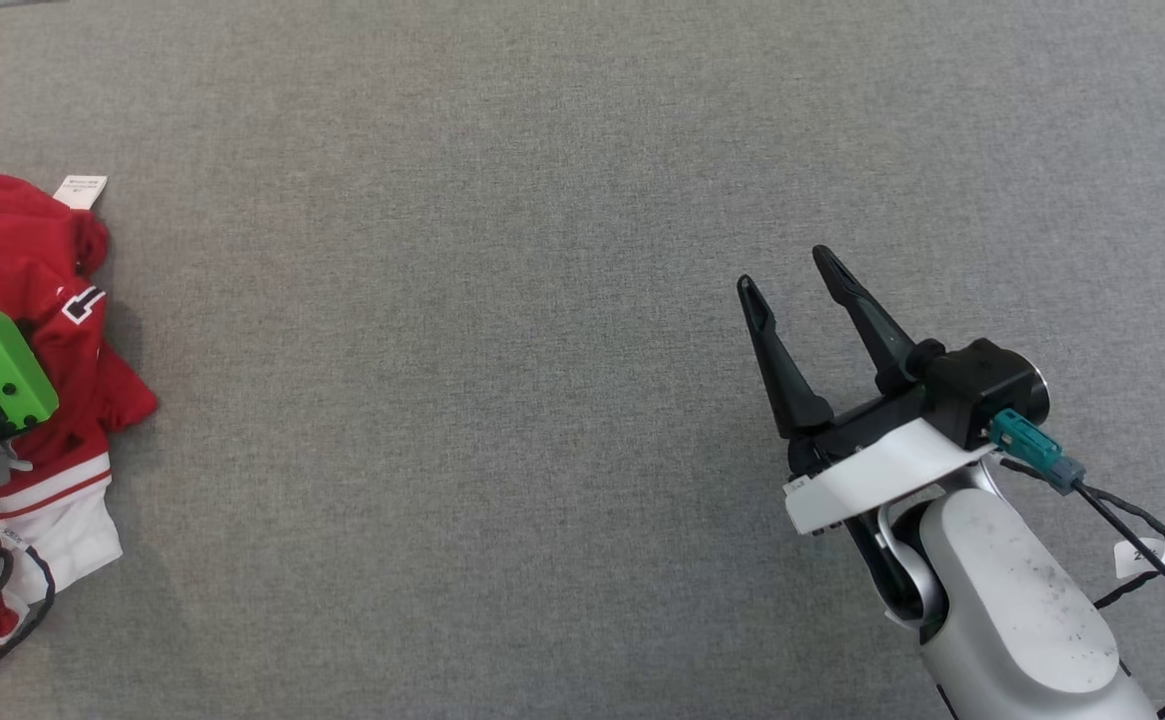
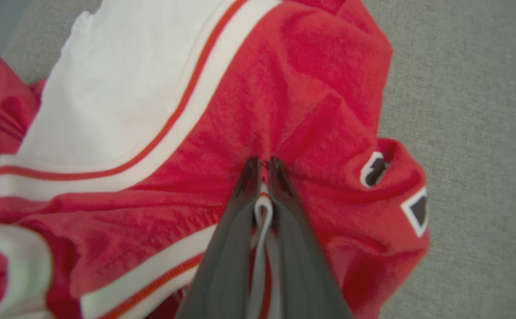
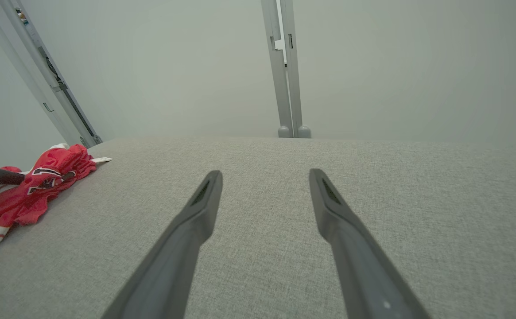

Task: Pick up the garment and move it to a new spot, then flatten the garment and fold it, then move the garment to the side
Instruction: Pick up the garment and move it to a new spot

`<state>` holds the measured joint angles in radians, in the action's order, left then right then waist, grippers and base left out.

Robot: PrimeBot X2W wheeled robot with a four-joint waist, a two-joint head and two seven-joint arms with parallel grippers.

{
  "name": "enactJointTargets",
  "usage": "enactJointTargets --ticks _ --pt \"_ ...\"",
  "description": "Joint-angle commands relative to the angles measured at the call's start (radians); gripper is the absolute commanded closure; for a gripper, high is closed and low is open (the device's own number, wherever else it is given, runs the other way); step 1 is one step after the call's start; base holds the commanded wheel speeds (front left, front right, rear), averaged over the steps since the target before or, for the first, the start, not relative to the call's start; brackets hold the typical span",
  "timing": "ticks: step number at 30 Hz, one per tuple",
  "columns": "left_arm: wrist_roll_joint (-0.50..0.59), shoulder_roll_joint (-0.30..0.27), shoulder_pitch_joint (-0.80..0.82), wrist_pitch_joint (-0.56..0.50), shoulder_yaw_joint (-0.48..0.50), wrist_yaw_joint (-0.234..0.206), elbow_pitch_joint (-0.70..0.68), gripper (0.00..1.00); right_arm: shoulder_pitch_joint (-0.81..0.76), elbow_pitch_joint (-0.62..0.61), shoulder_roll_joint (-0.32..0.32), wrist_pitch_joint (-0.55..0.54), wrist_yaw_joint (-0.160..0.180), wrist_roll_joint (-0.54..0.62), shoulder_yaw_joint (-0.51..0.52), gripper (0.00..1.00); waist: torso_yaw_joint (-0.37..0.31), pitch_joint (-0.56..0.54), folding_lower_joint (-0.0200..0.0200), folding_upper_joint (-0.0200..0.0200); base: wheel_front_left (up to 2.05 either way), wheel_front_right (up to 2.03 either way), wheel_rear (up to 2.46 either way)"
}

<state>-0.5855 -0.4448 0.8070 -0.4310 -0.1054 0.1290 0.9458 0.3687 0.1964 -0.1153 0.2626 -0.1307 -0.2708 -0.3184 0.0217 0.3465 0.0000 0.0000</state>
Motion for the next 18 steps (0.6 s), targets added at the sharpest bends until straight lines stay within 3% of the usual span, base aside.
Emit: enactJointTargets --ticks 1,8,18 --pt "-0.018 -0.011 0.009 0.006 -0.015 0.002 0.003 1.0 -0.011 0.002 0.001 0.003 0.0 -0.001 -0.001 0.0 0.004 -0.015 0.0 0.0 0.0 0.0 0.0" --pt "-0.035 -0.039 0.01 0.062 -0.105 0.002 -0.031 1.0 -0.023 0.016 0.011 0.003 0.0 -0.009 -0.012 0.0 0.019 -0.072 0.0 0.0 0.0 0.0 0.0" --pt "-0.089 -0.089 0.028 0.098 -0.27 0.002 -0.243 1.0 -0.086 0.035 0.03 0.003 0.0 -0.036 -0.01 0.0 -0.006 -0.222 0.0 0.0 0.0 0.0 0.0"
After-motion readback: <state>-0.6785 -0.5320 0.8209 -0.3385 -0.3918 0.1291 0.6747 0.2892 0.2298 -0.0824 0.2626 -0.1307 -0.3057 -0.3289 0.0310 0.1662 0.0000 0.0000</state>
